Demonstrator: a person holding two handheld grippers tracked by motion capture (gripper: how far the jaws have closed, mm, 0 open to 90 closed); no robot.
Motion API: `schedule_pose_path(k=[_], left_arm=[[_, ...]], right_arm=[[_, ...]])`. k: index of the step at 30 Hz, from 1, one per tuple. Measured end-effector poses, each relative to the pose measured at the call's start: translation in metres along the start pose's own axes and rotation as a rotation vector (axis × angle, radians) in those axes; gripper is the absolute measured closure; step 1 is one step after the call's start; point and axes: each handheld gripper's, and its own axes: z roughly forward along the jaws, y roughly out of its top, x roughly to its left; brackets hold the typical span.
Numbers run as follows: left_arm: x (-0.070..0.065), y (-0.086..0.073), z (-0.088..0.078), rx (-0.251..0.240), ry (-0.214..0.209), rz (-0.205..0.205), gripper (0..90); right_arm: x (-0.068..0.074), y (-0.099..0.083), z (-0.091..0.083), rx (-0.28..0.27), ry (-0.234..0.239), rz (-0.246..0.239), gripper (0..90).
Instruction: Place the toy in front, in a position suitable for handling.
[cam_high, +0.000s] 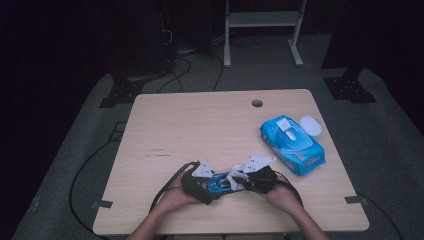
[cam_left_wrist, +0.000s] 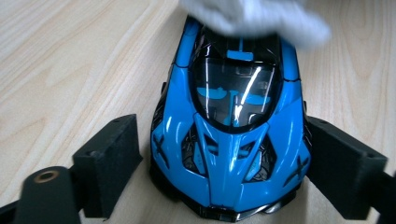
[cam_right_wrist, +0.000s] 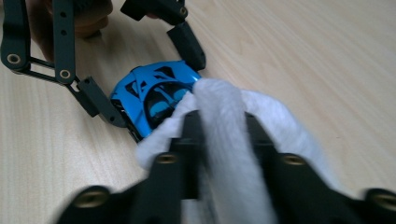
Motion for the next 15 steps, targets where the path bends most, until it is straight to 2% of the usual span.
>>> schedule_pose_path(k=[2, 4, 6, 9, 11, 12, 14, 15], left_arm=[[-0.002, 0.0, -0.001, -0.001, 0.003, 0.021, 22.8], [-0.002, 0.001, -0.001, 0.001, 0.003, 0.019, 22.9], [-0.002, 0.002, 0.0, 0.005, 0.005, 0.021, 23.1], [-0.002, 0.001, 0.0, 0.002, 0.003, 0.019, 23.0], [-0.002, 0.001, 0.0, 0.001, 0.003, 0.018, 22.9], [-0.002, 0.001, 0.0, 0.002, 0.005, 0.012, 22.7], [-0.002, 0.001, 0.0, 0.004, 0.005, 0.009, 22.6], [-0.002, 0.001, -0.001, 0.005, 0.004, 0.006, 22.6]], right_arm=[[-0.005, 0.0, -0.005, 0.018, 0.001, 0.012, 82.7], [-0.009, -0.003, -0.007, 0.029, -0.011, 0.021, 83.3], [-0.018, -0.012, -0.014, 0.032, -0.027, 0.056, 83.8], [-0.018, -0.014, -0.017, 0.021, -0.021, 0.07, 83.8], [-0.011, -0.012, -0.014, 0.013, 0.017, 0.057, 83.8], [-0.002, -0.008, -0.008, 0.013, 0.061, 0.027, 83.6], [0.003, -0.005, -0.004, 0.026, 0.092, 0.003, 83.5], [0.002, -0.005, -0.005, 0.028, 0.089, -0.003, 83.5]])
